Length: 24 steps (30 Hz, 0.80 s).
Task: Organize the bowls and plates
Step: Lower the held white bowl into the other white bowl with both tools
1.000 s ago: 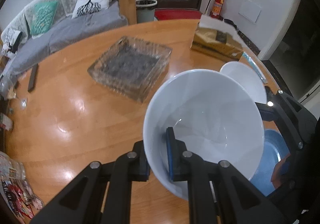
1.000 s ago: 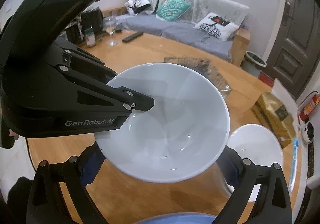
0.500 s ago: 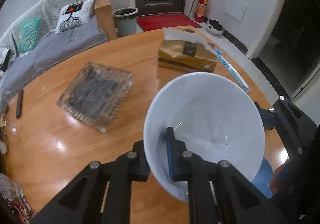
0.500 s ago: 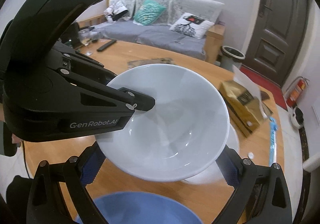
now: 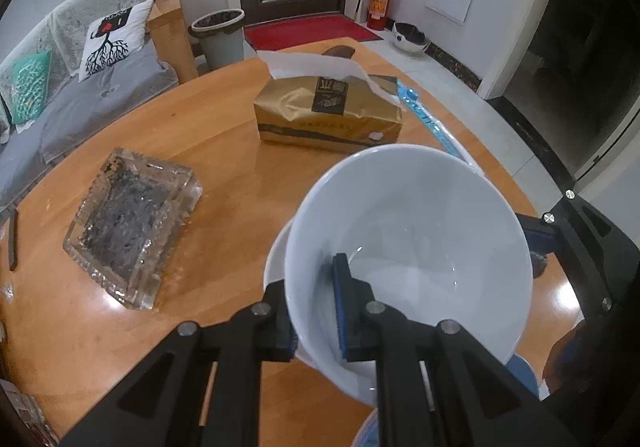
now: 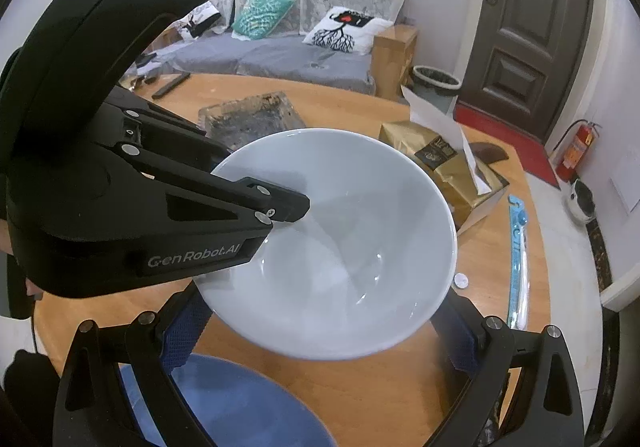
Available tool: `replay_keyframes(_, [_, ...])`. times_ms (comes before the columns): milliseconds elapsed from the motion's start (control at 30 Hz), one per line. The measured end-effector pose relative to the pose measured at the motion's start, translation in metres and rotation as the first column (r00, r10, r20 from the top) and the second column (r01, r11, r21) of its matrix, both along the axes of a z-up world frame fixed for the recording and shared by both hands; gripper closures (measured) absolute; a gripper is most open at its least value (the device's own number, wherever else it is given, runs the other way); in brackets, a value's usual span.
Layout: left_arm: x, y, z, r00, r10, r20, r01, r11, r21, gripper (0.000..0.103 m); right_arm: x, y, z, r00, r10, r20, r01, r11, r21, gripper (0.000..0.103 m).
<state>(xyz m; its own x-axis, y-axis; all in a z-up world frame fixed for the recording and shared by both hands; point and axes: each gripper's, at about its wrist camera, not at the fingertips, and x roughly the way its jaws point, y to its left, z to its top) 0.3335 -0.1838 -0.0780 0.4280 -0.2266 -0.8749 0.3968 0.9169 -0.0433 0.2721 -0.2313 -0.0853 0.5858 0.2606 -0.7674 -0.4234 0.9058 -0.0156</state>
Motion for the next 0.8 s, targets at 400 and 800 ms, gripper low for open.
replay_keyframes(400, [0.019,0.008,-0.017,1.000,-0.001,-0.023,0.004,0.995,0.096,0.088,0.023,0.017,-0.009,0.995,0.044,-0.090,-0.047,0.998,-0.034,0.006])
replay_keyframes(800, [0.018,0.004,-0.036,0.999,-0.017,-0.051,0.023,0.993,0.117,0.085,0.020,0.019,-0.017,0.989,0.057,-0.139,-0.067,0.995,-0.068,0.006])
